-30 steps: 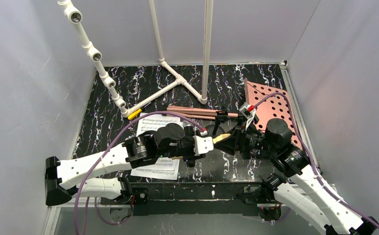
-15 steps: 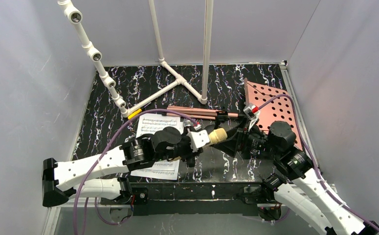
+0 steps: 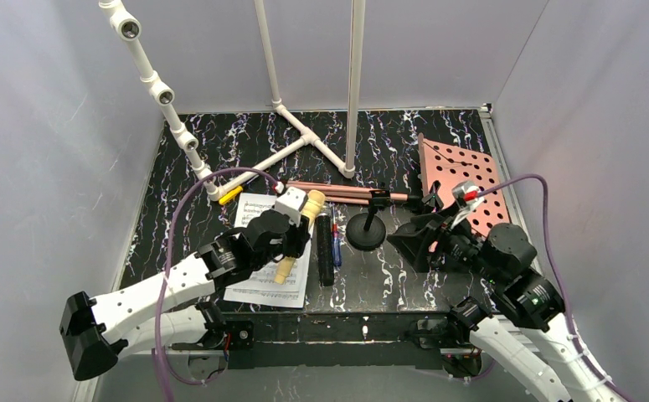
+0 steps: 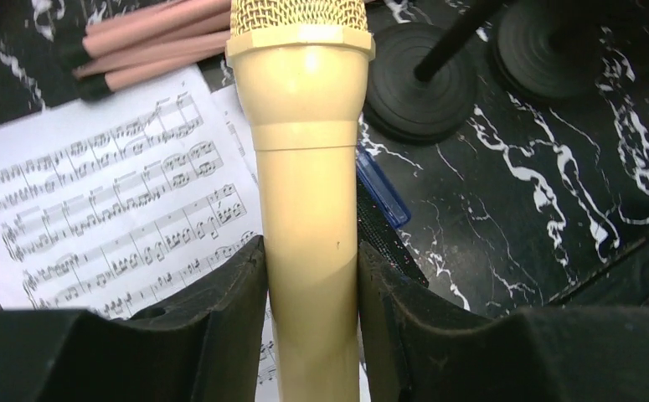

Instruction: Pack up the instrument practice props

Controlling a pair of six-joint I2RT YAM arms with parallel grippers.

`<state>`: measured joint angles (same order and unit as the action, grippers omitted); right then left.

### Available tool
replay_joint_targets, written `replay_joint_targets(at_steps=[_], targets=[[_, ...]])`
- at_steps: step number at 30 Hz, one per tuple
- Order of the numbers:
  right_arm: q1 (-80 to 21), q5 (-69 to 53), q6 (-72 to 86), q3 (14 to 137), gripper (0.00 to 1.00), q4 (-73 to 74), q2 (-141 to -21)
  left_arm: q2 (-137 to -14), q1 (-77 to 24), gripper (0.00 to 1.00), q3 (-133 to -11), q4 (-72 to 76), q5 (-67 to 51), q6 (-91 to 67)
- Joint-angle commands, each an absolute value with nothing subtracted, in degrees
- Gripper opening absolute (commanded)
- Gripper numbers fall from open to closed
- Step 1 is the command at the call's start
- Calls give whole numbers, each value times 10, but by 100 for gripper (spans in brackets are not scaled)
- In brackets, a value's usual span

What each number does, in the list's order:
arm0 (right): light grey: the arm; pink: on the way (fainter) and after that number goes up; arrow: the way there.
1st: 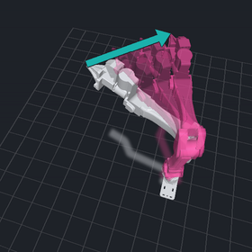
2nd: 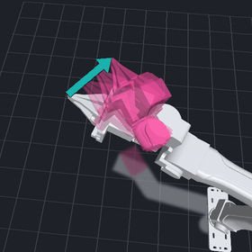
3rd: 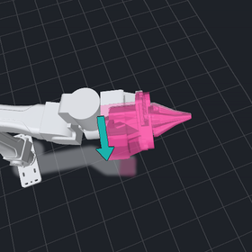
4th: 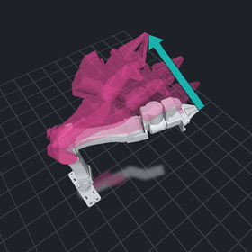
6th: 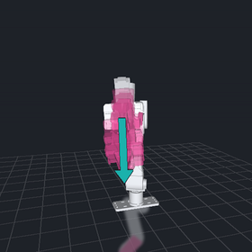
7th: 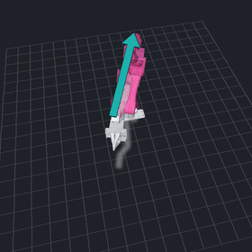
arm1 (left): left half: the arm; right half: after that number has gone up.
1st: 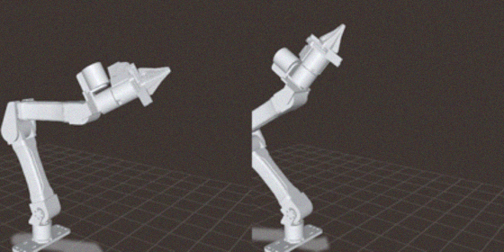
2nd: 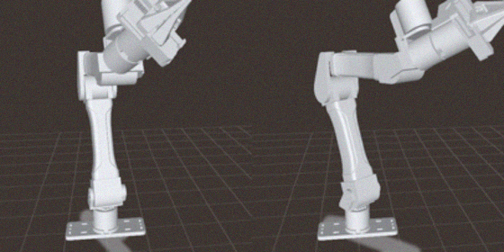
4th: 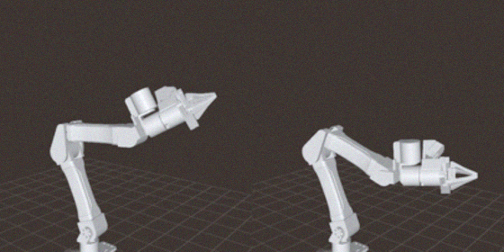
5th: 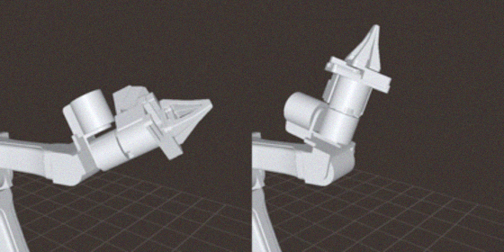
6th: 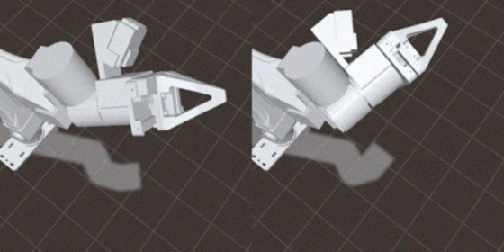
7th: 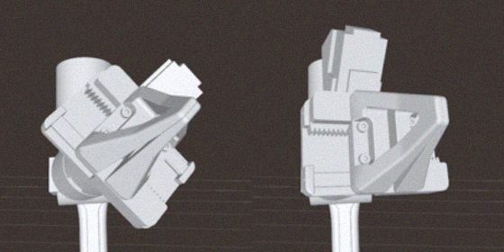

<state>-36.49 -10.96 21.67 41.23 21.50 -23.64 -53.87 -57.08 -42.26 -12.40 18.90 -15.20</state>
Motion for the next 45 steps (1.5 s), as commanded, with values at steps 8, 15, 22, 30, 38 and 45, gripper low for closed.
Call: replay_joint_targets(at_steps=[8, 15, 22, 30, 38, 45], targets=[[-367, 73, 191, 431, 99, 253, -119, -669, -502, 0, -450, -159, 225, -375], [-367, 117, 180, 414, 99, 266, -62, -749, -490, 0, -459, -119, 203, -406], [-367, 123, 179, 403, 99, 271, -46, -821, -485, 0, -482, -101, 176, -406], [-367, 128, 179, 392, 99, 276, -28, -890, -485, 0, -511, -75, 129, -384], [-367, 124, 177, 381, 99, 272, -25, -922, -485, 0, -524, -45, 83, -377], [-367, 126, 173, 379, 99, 270, -26, -942, -484, 1, -533, -35, 57, -384]])
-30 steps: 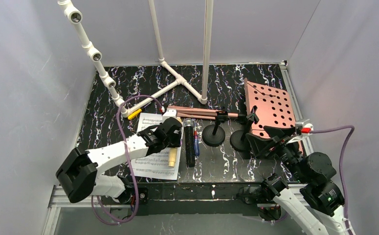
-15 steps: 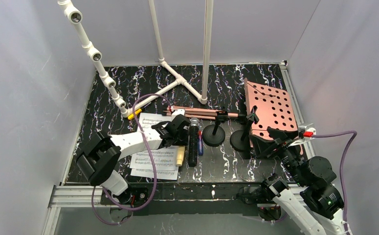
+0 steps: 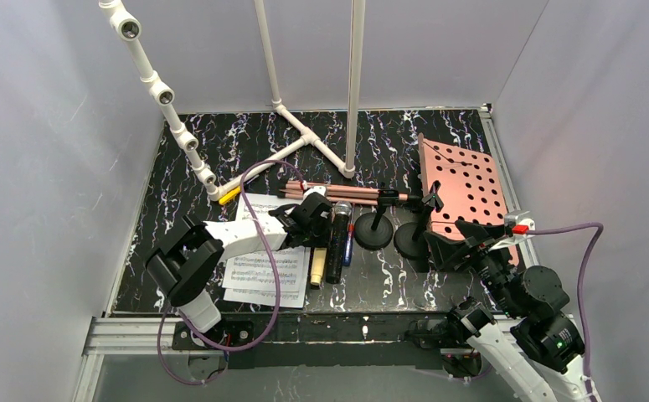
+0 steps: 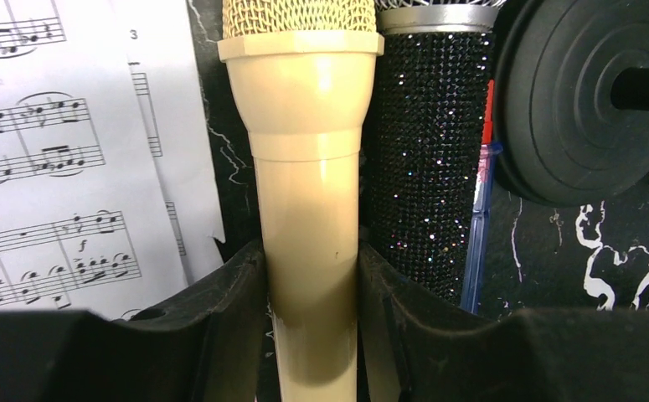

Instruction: Pack up the instrument practice props

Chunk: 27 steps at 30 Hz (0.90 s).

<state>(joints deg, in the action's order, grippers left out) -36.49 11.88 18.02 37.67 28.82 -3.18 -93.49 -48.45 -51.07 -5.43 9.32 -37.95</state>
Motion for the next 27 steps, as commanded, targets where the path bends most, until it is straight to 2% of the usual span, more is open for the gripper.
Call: replay_joint_targets(at_steps=[1, 4, 8, 11, 27], targets=[[-367, 125, 173, 379, 99, 271, -26, -942, -484, 2, -532, -36, 55, -389], [-367, 127, 172, 378, 99, 270, -25, -935, -486, 9, -519, -30, 52, -404], [-367, 127, 172, 377, 99, 268, -24, -920, -487, 24, -506, -28, 41, -410], [-367, 127, 172, 378, 99, 269, -24, -907, -487, 30, -499, -32, 43, -411], [-367, 124, 171, 377, 99, 269, -20, -862, -487, 42, -483, -43, 57, -411]])
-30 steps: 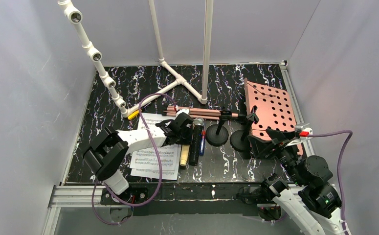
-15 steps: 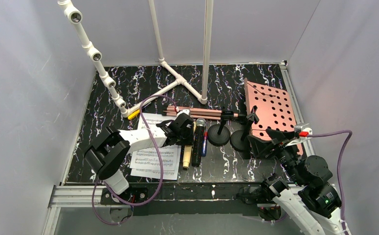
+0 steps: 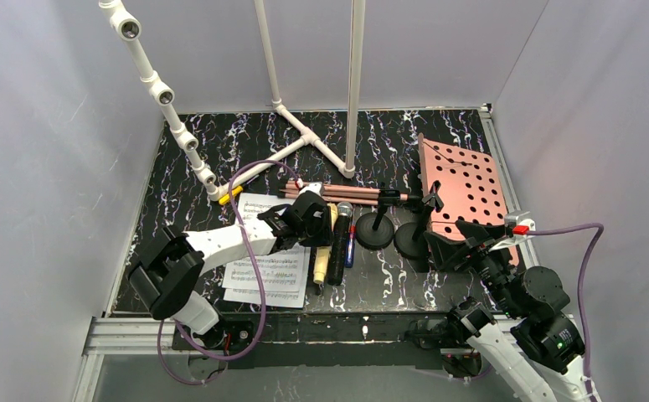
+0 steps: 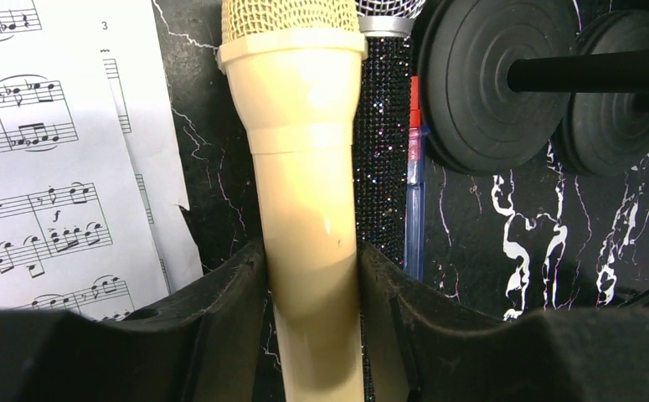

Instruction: Pack up the instrument practice props

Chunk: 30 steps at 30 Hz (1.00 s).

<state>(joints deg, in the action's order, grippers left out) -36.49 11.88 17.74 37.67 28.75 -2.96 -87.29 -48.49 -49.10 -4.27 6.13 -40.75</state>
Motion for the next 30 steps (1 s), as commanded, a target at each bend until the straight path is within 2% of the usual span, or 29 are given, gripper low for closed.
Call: replay_joint_targets(at_steps=[1, 18, 30], targets=[[-367, 124, 171, 377, 99, 270, -20, -865, -488, 43, -481, -41, 57, -412], [-367, 125, 171, 378, 99, 271, -19, -858, -487, 48, -471, -35, 67, -419], [-367, 135, 171, 381, 99, 273, -19, -675, -450, 68, -492, -134, 124, -364]])
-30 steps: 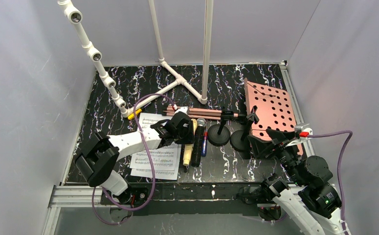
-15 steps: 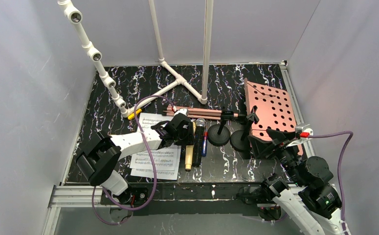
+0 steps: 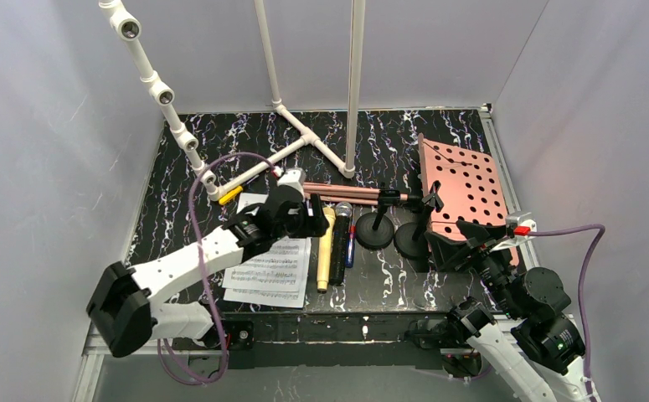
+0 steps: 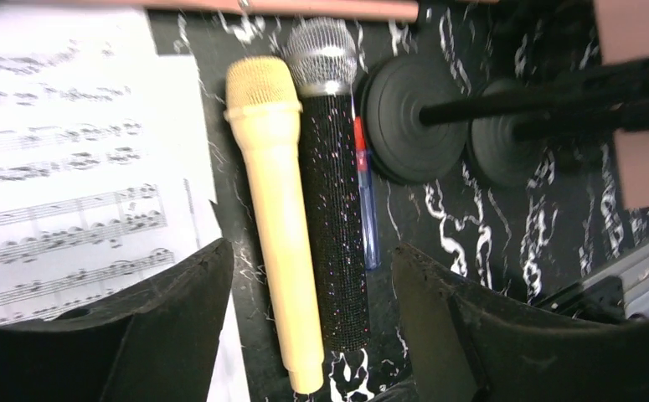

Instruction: Pack up the instrument practice props

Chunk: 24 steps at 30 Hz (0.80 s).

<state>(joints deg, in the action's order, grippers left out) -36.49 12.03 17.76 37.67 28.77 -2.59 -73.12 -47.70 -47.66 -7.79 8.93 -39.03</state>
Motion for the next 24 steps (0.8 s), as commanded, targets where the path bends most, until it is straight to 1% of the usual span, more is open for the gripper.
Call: replay_joint_targets(at_steps=[1, 4, 6, 9, 11, 15, 19, 24], targets=[[-367, 138, 171, 383, 99, 275, -19, -659, -439, 70, -493, -148, 124, -361], [-367, 152, 163, 389, 99, 277, -18, -601, -404, 76, -492, -179, 123, -355], [-367, 163, 155, 394, 99, 280, -20, -555, -380, 83, -491, -201, 129, -351], [-367, 187, 142, 405, 99, 283, -23, -482, -357, 91, -496, -243, 163, -336], [-367, 205, 131, 410, 99, 286, -23, -433, -353, 94, -501, -266, 196, -316], [-367, 276, 114, 416, 99, 292, -16, -325, -352, 97, -495, -283, 268, -268], [-368, 344, 101, 416, 99, 298, -8, -209, -352, 97, -460, -258, 356, -184], [-367, 388, 77, 409, 99, 285, -8, -86, -352, 97, -412, -225, 422, -105]])
